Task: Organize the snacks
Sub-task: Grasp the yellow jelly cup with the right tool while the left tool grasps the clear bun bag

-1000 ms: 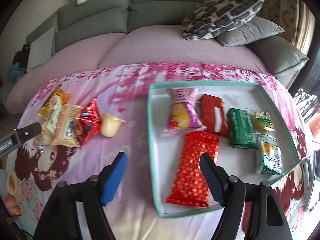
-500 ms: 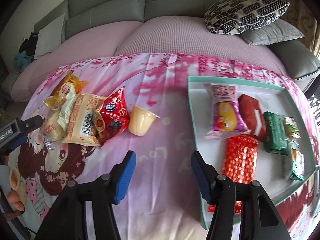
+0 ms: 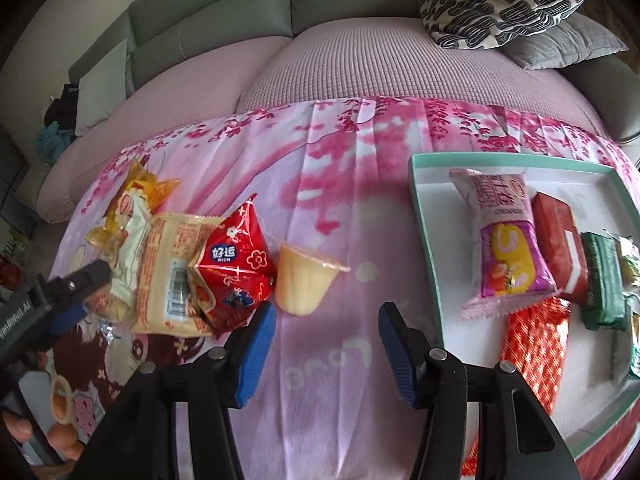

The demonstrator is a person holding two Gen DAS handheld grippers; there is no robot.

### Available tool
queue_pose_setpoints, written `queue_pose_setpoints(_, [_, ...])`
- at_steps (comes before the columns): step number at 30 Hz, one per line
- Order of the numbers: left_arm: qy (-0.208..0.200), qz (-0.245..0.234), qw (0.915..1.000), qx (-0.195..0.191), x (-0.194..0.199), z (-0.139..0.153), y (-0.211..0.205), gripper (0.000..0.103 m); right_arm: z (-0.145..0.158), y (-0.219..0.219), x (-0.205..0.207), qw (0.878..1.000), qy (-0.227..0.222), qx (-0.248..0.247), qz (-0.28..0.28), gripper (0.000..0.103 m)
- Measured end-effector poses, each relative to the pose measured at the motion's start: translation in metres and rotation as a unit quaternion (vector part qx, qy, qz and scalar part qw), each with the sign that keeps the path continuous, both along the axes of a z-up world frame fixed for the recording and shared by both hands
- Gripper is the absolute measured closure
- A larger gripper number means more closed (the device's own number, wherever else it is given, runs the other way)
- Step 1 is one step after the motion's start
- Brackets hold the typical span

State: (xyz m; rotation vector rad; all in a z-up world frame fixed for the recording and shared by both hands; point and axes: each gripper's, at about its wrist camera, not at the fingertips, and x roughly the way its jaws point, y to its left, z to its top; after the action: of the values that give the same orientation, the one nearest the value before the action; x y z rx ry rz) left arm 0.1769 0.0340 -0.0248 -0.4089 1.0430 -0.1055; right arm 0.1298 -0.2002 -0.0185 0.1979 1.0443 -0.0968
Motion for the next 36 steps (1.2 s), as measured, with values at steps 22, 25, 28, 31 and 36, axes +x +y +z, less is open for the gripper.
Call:
queue_pose_setpoints(22, [-0.002,0.020,0.9985,-0.051,0.005,-0.006,0.006,0.014,-0.017,0.001,0.033,1.000,-0.018,-0.003,-0.003,0.056])
queue_pose_setpoints(25, [-0.003,0.022,0.9982,-0.056,0.003,-0.005,0.007,0.018,-0.017,0.001,0.033,1.000,-0.021,-0.007,-0.001,0.056])
queue_pose_setpoints(28, [-0.002,0.026,0.9979,-0.059,0.001,-0.004,0.009,0.024,-0.016,0.001,0.030,1.000,-0.021,-0.012,0.002,0.057])
queue_pose_setpoints(31, [0.001,0.029,0.9982,-0.053,-0.001,-0.004,0.010,0.028,-0.017,0.001,0.025,0.999,-0.025,-0.019,0.004,0.057])
queue_pose_setpoints(36, [0.008,0.029,0.9985,-0.045,-0.006,-0.004,0.010,0.030,-0.017,-0.001,0.015,0.999,-0.025,-0.021,0.003,0.057])
